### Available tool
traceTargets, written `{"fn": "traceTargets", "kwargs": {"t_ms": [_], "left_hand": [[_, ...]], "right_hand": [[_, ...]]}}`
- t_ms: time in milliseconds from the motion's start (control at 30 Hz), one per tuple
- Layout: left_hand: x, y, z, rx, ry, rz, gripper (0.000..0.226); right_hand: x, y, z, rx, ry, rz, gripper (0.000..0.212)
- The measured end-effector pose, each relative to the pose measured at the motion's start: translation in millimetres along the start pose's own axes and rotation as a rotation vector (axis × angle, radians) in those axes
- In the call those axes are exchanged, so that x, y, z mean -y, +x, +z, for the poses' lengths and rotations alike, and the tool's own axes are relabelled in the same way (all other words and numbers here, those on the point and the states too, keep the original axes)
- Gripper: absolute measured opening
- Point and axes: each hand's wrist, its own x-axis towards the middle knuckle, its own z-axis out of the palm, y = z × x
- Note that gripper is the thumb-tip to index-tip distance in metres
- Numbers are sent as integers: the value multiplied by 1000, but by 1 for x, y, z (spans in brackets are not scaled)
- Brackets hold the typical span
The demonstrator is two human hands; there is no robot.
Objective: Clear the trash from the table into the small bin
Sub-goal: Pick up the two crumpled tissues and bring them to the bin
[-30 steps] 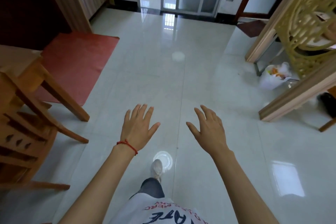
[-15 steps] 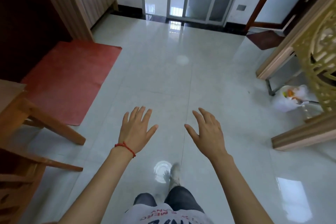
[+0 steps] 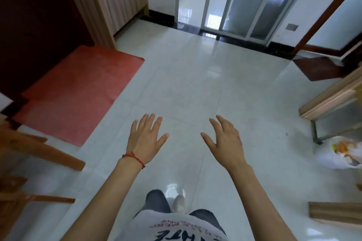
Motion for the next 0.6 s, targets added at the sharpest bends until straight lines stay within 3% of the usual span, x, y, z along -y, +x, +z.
{"fn": "traceTargets", "kwargs": {"t_ms": [233,367,600], "left_hand": [[9,82,-2,4,-1,-56,71],[24,133,-3,-14,-15,-58,76],[62,210,-18,23,-28,-144,79]], "right_hand": [[-2,90,3,28,16,-43,67],[4,147,5,3,30,-69,55],[33,244,4,36,10,-132,61]]}}
